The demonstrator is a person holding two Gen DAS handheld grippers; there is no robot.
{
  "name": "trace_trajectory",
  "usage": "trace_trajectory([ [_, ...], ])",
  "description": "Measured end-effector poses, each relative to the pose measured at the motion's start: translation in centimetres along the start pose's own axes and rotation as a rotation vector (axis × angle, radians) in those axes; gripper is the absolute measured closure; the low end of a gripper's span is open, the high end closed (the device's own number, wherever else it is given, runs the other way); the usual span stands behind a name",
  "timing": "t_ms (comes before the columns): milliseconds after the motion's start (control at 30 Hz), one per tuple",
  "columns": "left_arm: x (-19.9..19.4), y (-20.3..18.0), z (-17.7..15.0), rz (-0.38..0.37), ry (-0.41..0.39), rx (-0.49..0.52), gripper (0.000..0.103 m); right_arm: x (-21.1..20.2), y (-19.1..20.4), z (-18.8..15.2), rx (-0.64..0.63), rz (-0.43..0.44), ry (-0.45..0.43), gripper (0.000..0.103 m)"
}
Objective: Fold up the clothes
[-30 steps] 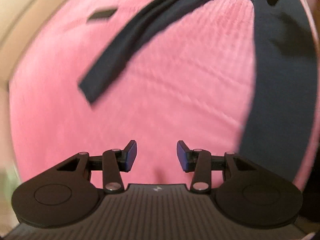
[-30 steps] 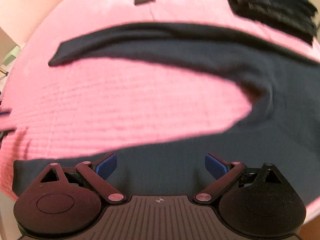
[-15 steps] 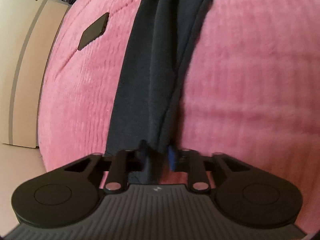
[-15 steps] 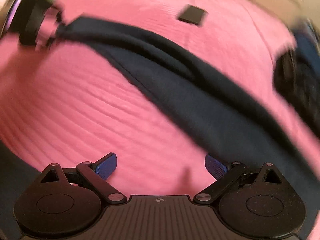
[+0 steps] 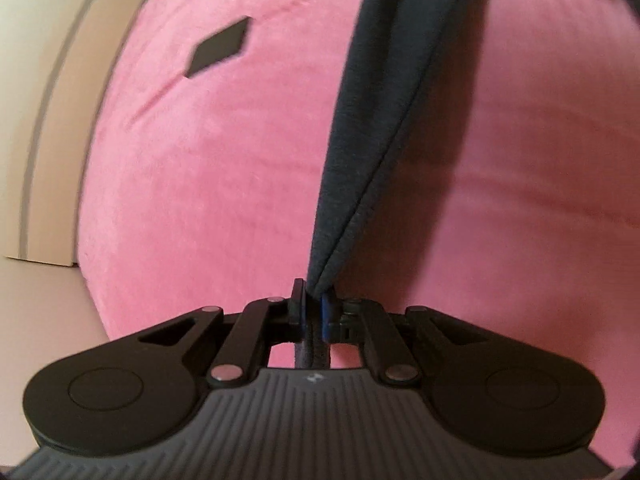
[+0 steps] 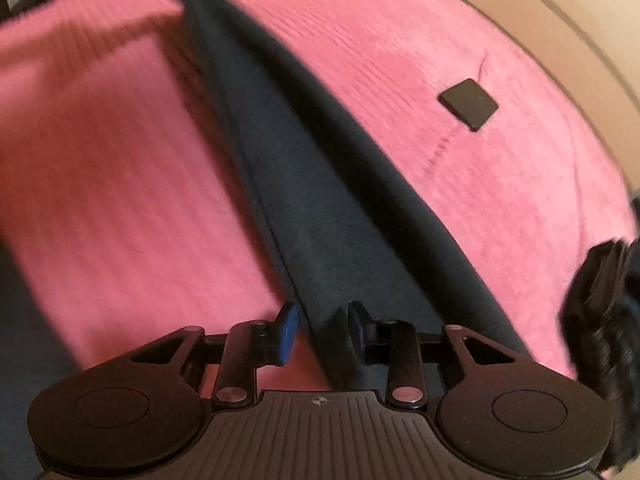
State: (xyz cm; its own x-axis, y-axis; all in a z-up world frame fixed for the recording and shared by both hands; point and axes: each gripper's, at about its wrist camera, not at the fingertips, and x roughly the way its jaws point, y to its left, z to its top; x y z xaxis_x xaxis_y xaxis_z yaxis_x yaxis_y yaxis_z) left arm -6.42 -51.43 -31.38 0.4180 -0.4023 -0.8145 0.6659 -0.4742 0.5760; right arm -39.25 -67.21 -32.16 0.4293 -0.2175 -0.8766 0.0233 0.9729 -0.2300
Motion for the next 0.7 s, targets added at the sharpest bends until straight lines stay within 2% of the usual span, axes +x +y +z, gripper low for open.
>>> trace_trajectory([
  [100, 0.5, -2.9, -0.6, -0.083, 0.041, 0.014, 0.097, -0.2, 0.6, -0.4, 0.066, 0.032, 0.020, 0.070],
  [133, 0.8, -3.7, -0.7, -0.116, 0.052, 0.016, 0.096, -0.1, 0.5, -0.4, 0.095, 0.037, 0.029, 0.066],
  [167, 0.9, -4.3, -0.7, -0.146, 0.061, 0.014, 0.094, -0.2, 0.4, -0.3, 0.115, 0.033, 0.032, 0.049],
  [200, 0.8, -4.7, -0.7, -0.169, 0.063, 0.004, 0.092, -0.3, 0.4, -0.3, 0.136, 0.028, 0.033, 0.027],
  [233, 0.6, -4.3, -1.0, -0.184, 0.058, -0.026, 0.089, -0.9, 0.4, -0.3, 0.155, 0.022, 0.019, 0.023],
  [333, -0.5, -2.4, -1.9, -0.223, 0.039, -0.148, 0.084, -1.4, -0.2, -0.3, 0.193, 0.025, 0.010, 0.023],
  [400, 0.5, -1.0, -2.1, -0.231, 0.030, -0.216, 0.078, -1.6, -0.8, -0.1, 0.231, 0.023, 0.005, 0.023],
  [533, 3.4, 1.9, -2.3, -0.239, 0.014, -0.347, 0.076, -0.9, -4.2, -0.2, 0.434, 0.020, 0.012, 0.023],
  [700, 7.0, 5.4, -2.4, -0.247, -0.006, -0.510, 0.074, 0.2, -10.4, -1.5, 0.683, -0.058, 0.048, 0.023],
])
